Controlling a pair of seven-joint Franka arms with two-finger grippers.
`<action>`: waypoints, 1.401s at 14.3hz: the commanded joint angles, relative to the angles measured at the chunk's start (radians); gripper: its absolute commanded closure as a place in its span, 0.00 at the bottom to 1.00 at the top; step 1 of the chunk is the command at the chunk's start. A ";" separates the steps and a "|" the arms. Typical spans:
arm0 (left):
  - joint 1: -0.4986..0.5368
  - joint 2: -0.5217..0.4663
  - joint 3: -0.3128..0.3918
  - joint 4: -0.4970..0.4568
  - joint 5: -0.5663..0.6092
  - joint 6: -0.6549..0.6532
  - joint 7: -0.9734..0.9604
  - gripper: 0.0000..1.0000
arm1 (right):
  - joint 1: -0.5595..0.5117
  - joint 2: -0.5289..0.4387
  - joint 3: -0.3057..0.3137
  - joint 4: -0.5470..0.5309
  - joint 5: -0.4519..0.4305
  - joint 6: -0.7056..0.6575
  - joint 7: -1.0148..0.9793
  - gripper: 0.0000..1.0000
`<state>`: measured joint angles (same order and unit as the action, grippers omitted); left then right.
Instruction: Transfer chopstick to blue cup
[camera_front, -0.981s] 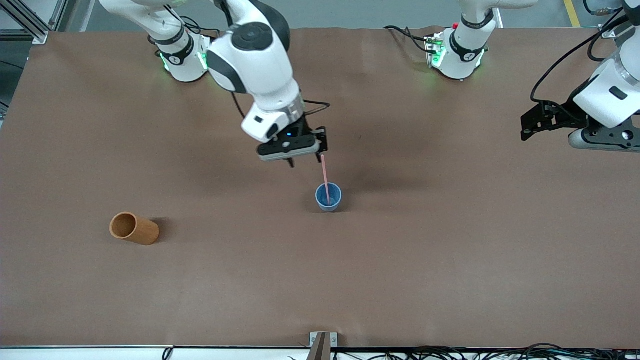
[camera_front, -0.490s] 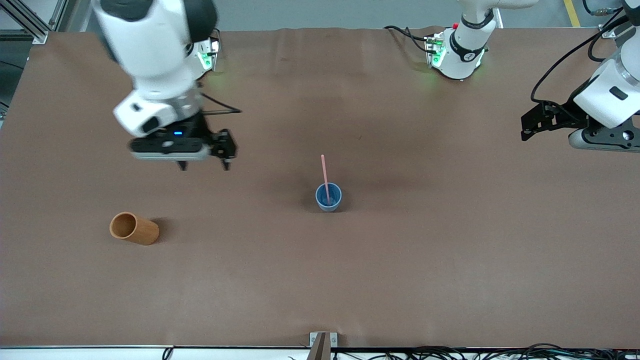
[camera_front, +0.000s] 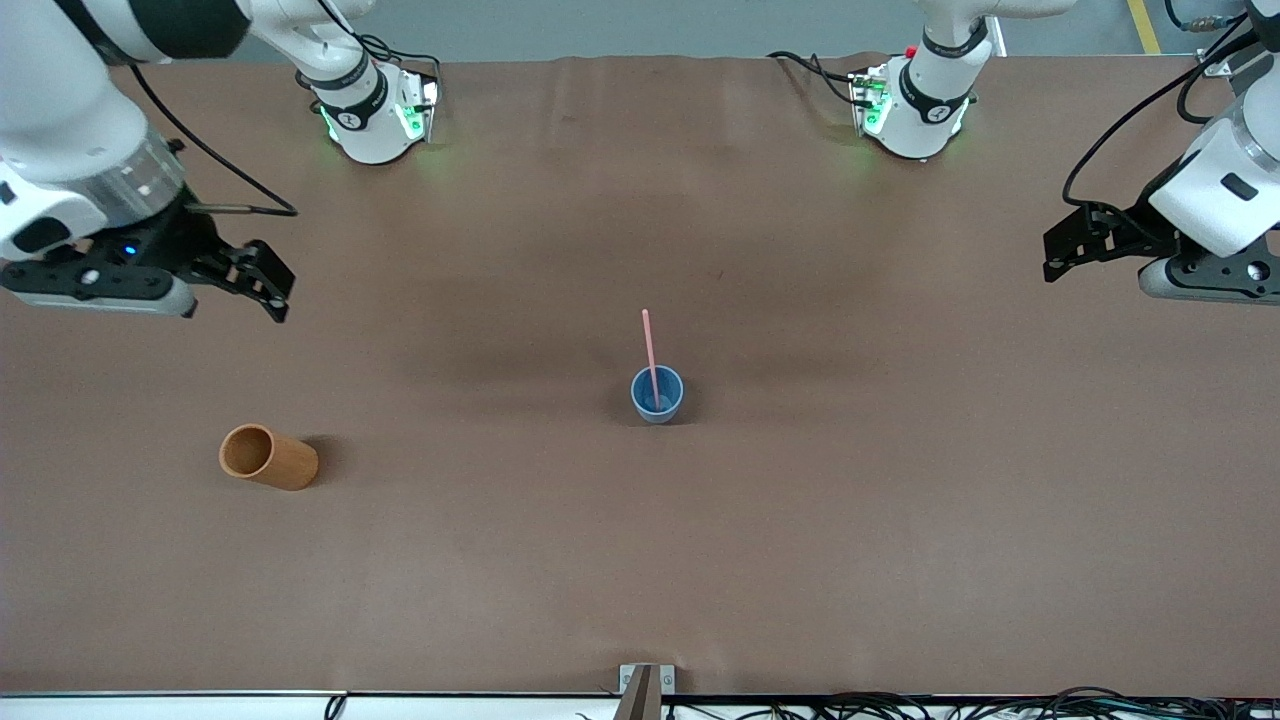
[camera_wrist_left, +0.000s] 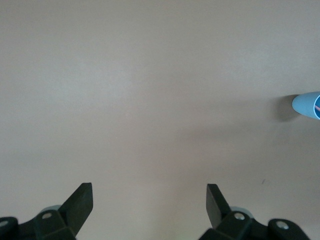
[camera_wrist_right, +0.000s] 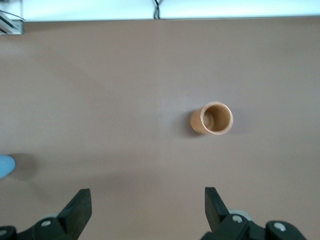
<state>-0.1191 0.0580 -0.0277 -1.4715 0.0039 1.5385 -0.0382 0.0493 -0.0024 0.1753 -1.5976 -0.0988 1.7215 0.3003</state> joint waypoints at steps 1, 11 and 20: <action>0.006 0.008 -0.001 0.028 0.008 -0.001 0.012 0.00 | -0.067 -0.074 0.006 -0.034 0.092 -0.058 -0.024 0.00; 0.003 0.008 -0.001 0.028 0.008 0.000 0.011 0.00 | -0.028 -0.073 -0.129 -0.033 0.114 -0.112 -0.181 0.00; 0.004 0.008 -0.001 0.028 0.008 -0.001 0.012 0.00 | -0.019 -0.033 -0.180 0.028 0.122 -0.164 -0.286 0.00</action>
<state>-0.1185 0.0580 -0.0274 -1.4653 0.0047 1.5386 -0.0382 0.0240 -0.0554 0.0191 -1.5937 -0.0011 1.5736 0.0560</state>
